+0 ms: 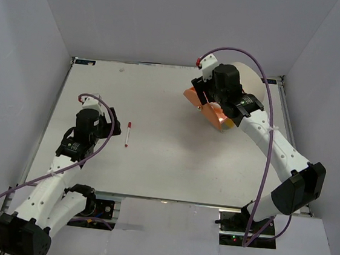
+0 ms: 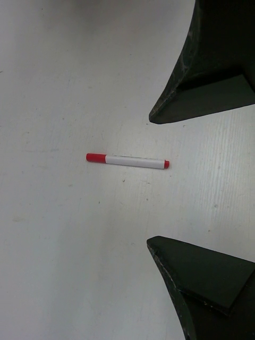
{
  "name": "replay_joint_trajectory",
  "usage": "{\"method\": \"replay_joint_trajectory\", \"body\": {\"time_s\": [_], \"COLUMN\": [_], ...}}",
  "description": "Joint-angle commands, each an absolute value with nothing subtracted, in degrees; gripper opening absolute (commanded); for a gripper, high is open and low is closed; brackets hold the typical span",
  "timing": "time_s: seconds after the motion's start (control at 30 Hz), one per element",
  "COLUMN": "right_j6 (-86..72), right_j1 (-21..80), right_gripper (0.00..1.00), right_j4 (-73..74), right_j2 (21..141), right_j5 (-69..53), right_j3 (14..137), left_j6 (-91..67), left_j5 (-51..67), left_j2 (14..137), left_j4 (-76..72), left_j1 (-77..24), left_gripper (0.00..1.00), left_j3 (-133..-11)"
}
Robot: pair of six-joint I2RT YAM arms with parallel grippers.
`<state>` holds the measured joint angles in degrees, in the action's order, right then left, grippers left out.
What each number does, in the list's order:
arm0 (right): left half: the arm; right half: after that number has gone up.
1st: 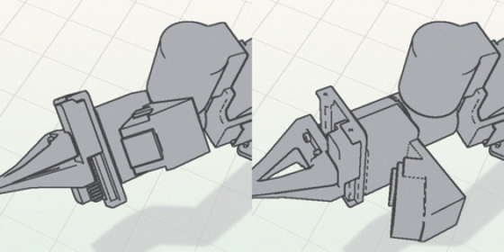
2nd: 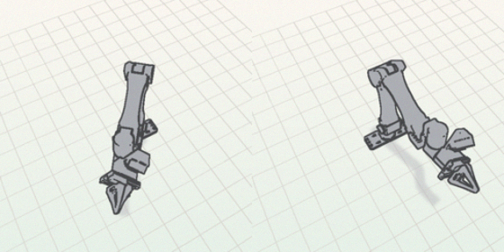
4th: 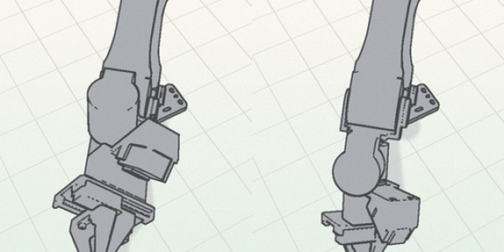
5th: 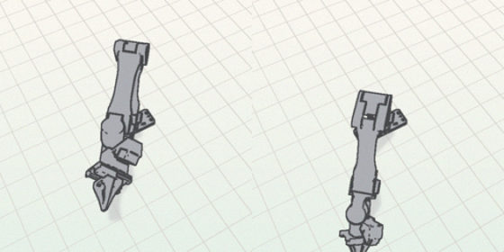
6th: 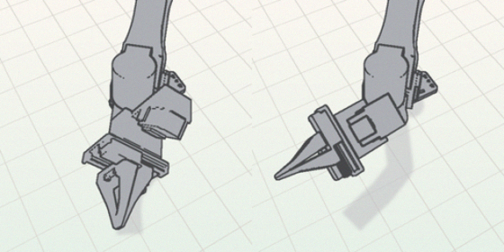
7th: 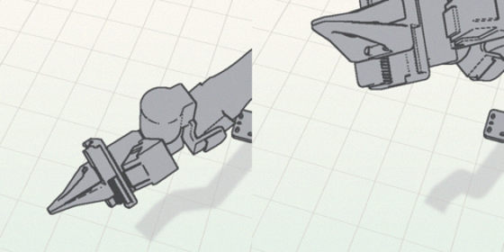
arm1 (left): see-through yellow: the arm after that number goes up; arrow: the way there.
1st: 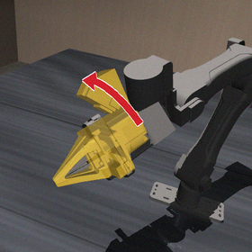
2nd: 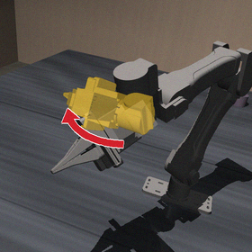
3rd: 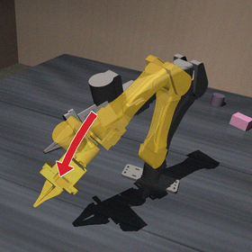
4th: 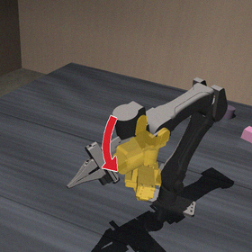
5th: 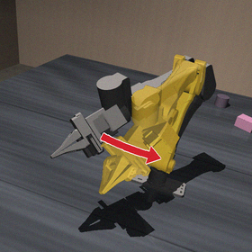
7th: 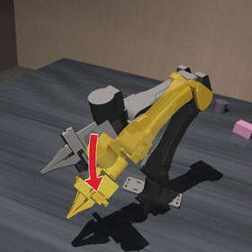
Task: Sort the stationery into containers
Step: Place the pen in the drawer, then pick up the pen from the center of the board.
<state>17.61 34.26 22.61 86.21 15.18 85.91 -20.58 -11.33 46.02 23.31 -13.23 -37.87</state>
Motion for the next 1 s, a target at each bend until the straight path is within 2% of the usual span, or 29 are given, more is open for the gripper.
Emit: {"method": "replay_joint_trajectory", "body": {"time_s": [0.0,0.03,0.07,0.13,0.23,0.47,0.63,0.87,0.97], "right_j6": [14.8,14.2,12.9,11.8,9.4,3.8,-1.2,-5.1,-6.2], "right_j1": [34.1,34.2,34.1,34.2,34.1,34.1,34.1,34.1,34.1], "right_gripper": [0.76,0.80,0.89,0.98,0.90,0.90,0.90,0.90,0.90], "right_j4": [21.6,21.6,21.6,21.2,18.9,17.0,14.7,14.6,14.6], "right_j2": [83.8,83.1,82.3,79.0,73.0,58.6,47.6,37.5,34.5], "right_j5": [16.2,16.6,16.9,17.6,17.6,17.1,14.9,14.2,13.4], "right_j3": [85.9,85.6,85.1,84.0,80.1,68.0,56.6,49.2,47.1], "left_j6": [-20.3,-20.3,-20.3,-20.3,-20.3,-21.8,-23.0,-23.8,-24.4], "left_j5": [-9.5,-9.1,-8.2,-6.8,-2.9,2.5,-3.2,-9.0,-10.0], "left_j2": [46.7,47.5,48.0,49.3,54.5,68.5,77.5,88.6,90.4], "left_j4": [22.5,22.5,22.5,22.1,22.3,24.9,26.1,28.0,28.2], "left_j1": [-13.0,-13.0,-13.0,-13.0,-13.0,-13.6,-17.7,-18.7,-18.7], "left_gripper": [0.98,0.98,0.98,0.98,0.98,0.98,0.94,0.87,0.80], "left_j3": [-37.4,-37.4,-37.4,-37.1,-38.3,-44.9,-51.0,-55.5,-55.4]}}
